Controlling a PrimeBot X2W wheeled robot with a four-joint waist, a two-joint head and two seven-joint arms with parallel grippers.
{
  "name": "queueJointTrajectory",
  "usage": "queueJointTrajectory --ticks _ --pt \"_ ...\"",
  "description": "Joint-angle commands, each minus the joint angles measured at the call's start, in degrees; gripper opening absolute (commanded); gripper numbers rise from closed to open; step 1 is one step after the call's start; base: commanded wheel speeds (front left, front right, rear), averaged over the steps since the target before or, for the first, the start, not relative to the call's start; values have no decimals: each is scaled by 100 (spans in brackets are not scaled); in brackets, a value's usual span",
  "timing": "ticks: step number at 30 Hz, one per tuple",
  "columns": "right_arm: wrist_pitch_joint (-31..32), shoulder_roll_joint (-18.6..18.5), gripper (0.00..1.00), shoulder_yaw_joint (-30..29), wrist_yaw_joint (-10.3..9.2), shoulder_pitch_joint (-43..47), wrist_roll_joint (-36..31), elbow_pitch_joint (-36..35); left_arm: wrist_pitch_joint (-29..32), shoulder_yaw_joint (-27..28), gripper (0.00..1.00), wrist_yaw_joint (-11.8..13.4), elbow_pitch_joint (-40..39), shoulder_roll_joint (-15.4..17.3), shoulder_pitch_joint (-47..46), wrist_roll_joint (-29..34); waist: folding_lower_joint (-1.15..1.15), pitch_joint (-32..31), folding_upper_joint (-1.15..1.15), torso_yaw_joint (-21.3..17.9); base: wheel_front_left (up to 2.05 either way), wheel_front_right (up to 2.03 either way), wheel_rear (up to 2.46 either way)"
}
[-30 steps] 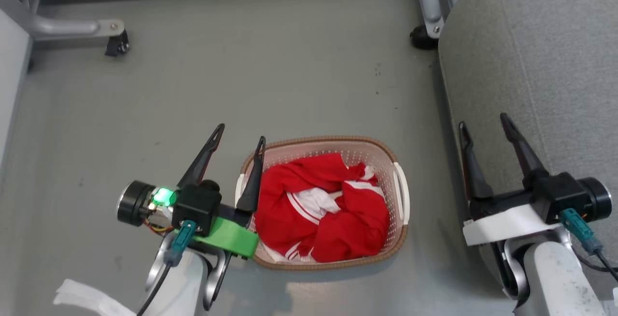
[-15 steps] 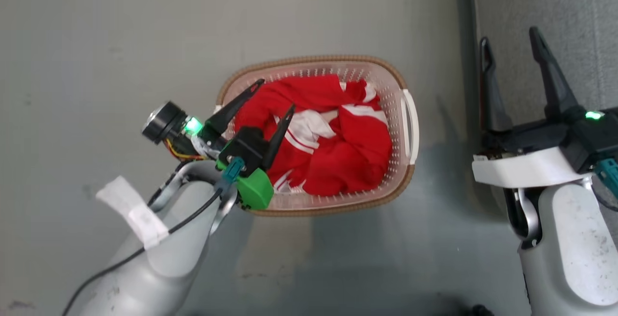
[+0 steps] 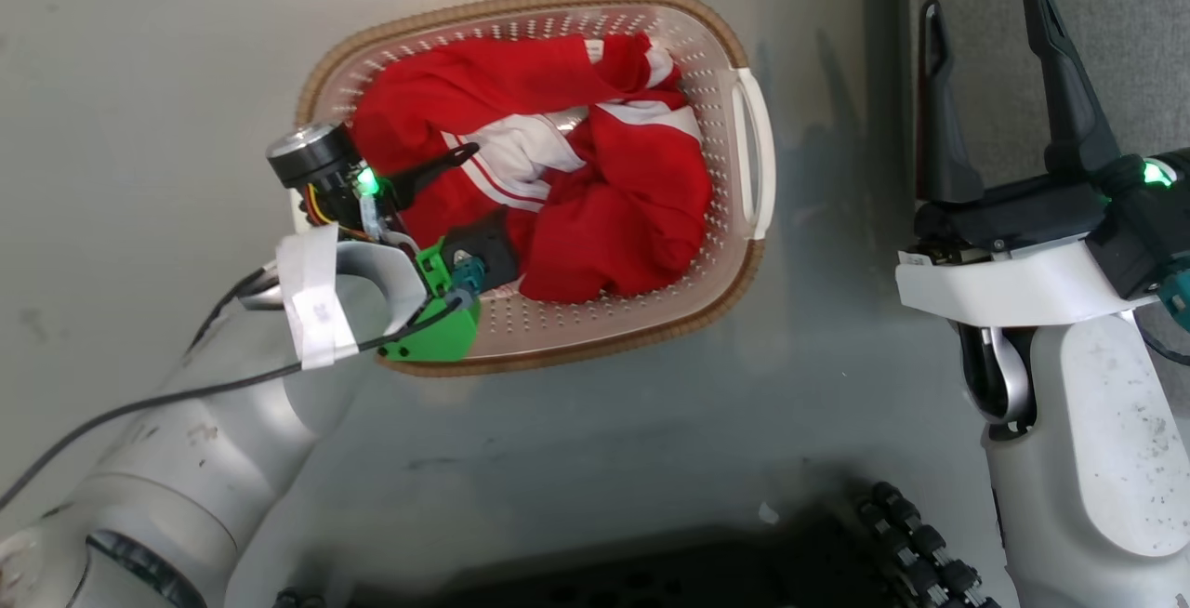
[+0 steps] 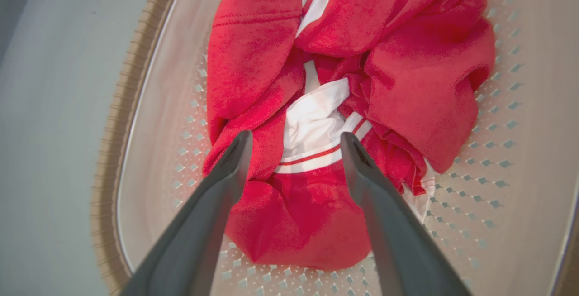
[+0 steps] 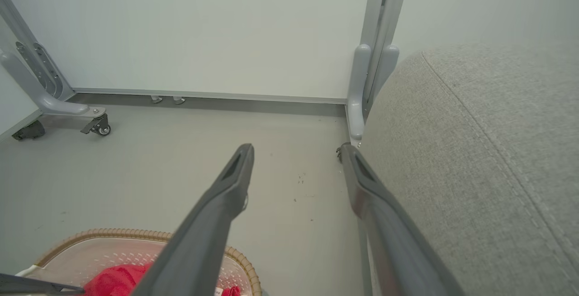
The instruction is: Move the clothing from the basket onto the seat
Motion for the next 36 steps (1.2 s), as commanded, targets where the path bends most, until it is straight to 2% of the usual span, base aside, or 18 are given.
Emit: queueJointTrajectory --ticks 1,8,12,23,31,32,34,36 --pt "-18 1 100 28 0 -114 88 0 5 -139 100 -12 208 1 -219 -49 -1 310 0 -302 0 0 0" --pt "-18 4 100 162 0 -227 414 58 28 -1179 100 -13 1175 -208 -724 -366 -1 510 0 -508 0 0 0" --pt "-18 2 100 240 0 -295 564 68 253 -1469 100 -12 1517 -249 -860 -590 -1 615 0 -672 0 0 0" --pt "-18 3 100 278 0 -281 704 34 802 -1585 100 -2 1695 -96 -995 -895 -1 910 0 -859 0 0 0" --pt "-18 3 100 253 0 -370 751 5 892 -1585 100 -2 1691 -55 -1018 -839 -1 1095 0 -843 0 0 0" --pt "-18 3 100 259 0 -379 752 6 906 -1586 75 -2 1693 -63 -1003 -820 -1 1102 0 -837 0 0 0" --pt "-18 3 100 288 0 -388 749 18 778 -1586 0 -2 1634 -72 -1042 -738 -1 1109 0 -822 0 0 0" --pt "-18 3 100 302 0 -401 756 45 720 -1586 0 -2 1641 -79 -1056 -703 -1 1100 0 -806 0 0 0"
